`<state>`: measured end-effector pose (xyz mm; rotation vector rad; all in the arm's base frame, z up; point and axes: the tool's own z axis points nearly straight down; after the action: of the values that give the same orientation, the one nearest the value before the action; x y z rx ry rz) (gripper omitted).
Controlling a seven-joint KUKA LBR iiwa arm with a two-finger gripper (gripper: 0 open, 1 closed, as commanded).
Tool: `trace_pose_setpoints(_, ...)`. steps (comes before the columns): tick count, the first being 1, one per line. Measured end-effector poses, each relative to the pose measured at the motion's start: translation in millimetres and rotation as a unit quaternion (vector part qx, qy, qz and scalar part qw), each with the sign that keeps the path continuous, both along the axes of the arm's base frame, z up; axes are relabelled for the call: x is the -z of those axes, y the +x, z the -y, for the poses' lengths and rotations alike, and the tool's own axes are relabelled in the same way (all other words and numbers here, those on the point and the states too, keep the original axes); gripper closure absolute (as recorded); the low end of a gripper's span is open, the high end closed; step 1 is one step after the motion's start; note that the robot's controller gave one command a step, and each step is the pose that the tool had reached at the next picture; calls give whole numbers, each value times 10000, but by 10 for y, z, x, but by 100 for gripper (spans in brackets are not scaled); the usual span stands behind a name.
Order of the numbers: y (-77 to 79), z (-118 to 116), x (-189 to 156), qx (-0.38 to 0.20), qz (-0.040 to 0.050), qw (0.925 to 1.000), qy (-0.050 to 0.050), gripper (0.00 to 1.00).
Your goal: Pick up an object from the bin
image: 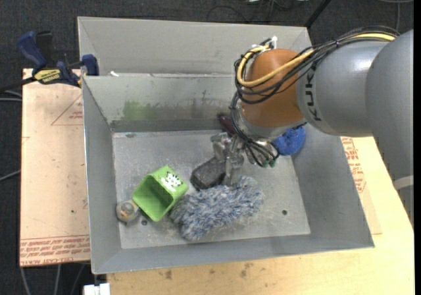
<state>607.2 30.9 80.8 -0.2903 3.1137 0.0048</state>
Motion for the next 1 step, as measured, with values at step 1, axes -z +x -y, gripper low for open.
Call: trace_pose_setpoints(1,1,0,0,2,1,10000,2,100)
